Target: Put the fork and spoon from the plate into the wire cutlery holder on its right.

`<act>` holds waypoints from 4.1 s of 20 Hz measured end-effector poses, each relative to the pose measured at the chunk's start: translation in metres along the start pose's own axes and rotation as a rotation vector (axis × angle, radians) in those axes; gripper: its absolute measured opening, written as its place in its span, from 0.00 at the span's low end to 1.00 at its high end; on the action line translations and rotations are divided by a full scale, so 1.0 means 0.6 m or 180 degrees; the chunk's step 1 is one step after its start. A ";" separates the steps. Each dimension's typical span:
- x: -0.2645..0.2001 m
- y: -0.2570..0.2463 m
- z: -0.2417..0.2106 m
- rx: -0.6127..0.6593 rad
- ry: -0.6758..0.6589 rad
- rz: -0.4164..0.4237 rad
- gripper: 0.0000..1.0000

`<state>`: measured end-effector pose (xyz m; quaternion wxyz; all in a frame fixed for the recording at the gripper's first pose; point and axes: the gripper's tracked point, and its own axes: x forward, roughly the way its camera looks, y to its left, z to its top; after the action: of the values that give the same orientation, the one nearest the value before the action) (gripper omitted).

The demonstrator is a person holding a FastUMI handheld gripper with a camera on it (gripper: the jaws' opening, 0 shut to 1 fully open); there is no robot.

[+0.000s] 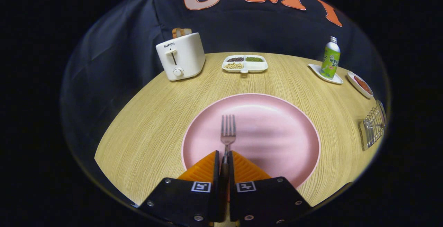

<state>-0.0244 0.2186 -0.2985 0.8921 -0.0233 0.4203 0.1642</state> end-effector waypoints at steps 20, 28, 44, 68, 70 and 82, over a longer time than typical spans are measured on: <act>-0.197 -0.254 0.128 -0.0425 -0.0008 -0.0258 0.05; -0.299 -0.428 0.166 -0.0417 0.0351 -0.0697 0.05; -0.327 -0.578 0.096 -0.0209 0.1620 -0.0868 0.05; -0.265 -0.582 0.125 0.0132 0.1680 -0.0816 1.00; -0.274 -0.580 0.141 0.0167 0.1506 -0.0818 1.00; -0.432 -0.577 0.280 0.0426 -0.0585 -0.0842 1.00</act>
<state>0.0546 -0.1491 -0.0268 0.9402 -0.0039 0.3401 0.0184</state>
